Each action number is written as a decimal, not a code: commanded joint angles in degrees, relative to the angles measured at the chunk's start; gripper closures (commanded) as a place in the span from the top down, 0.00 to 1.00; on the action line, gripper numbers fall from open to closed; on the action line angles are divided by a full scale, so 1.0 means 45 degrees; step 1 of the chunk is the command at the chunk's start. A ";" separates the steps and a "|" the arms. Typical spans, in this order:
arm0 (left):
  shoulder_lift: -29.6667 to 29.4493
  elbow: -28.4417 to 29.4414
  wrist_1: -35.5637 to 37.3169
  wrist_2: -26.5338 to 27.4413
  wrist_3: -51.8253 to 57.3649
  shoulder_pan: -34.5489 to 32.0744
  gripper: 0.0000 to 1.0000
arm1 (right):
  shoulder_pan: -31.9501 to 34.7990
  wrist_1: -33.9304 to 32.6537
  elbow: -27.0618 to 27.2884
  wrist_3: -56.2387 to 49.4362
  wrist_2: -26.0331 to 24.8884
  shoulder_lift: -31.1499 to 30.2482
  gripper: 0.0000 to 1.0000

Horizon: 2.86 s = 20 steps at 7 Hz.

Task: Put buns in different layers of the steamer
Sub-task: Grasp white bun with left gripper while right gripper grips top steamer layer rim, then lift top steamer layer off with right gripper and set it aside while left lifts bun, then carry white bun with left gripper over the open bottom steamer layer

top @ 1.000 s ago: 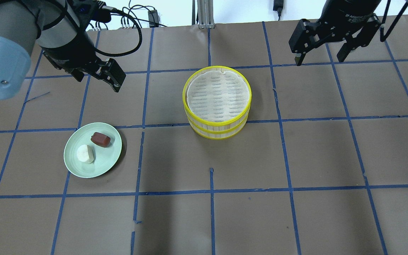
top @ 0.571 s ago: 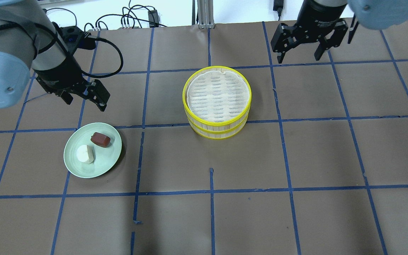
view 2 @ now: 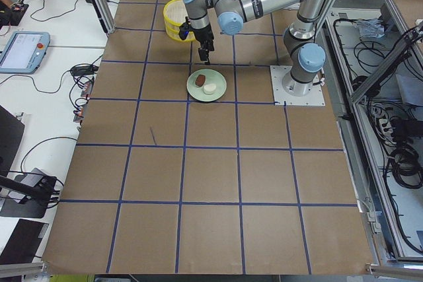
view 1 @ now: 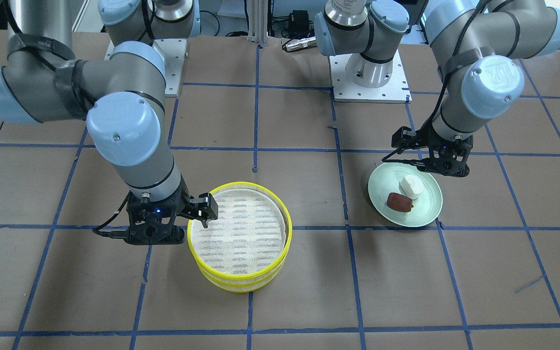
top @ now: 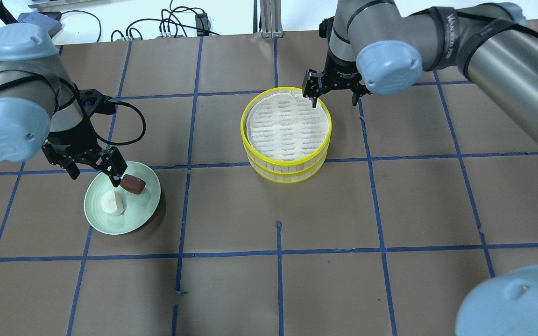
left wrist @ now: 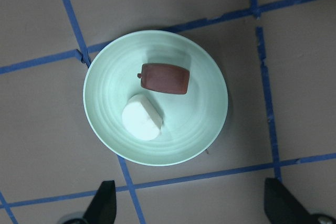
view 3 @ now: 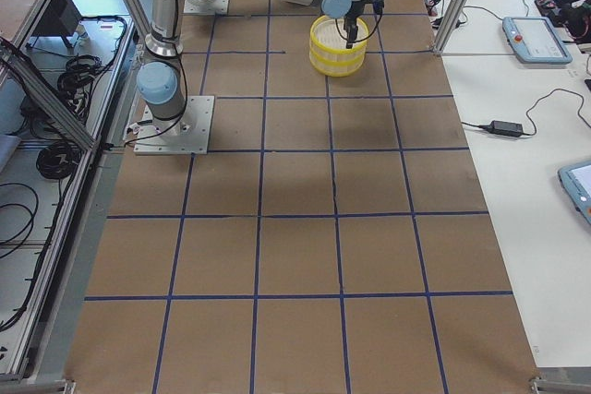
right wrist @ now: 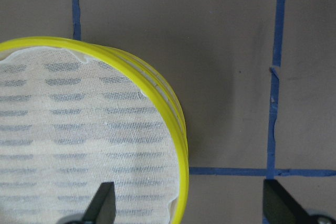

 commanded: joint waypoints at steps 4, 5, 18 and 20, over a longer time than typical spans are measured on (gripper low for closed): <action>-0.2754 -0.0638 0.2635 0.0088 0.0018 0.0534 0.97 | 0.0089 -0.1075 0.1037 0.0701 -0.0276 0.0287 0.08; -0.2875 -0.0756 0.2814 0.0107 0.0019 0.0534 0.97 | 0.0070 -0.1056 0.0980 0.0566 -0.0333 0.0228 0.08; 0.0288 0.1133 0.1761 -0.1917 -0.2000 -0.1410 0.01 | -0.6883 0.1268 0.0842 -1.0880 -0.0450 -0.1472 0.05; -0.1050 0.2418 0.2228 -0.3093 -0.6348 -0.3557 0.01 | -0.6883 0.1269 0.0842 -1.0745 -0.0412 -0.1491 0.06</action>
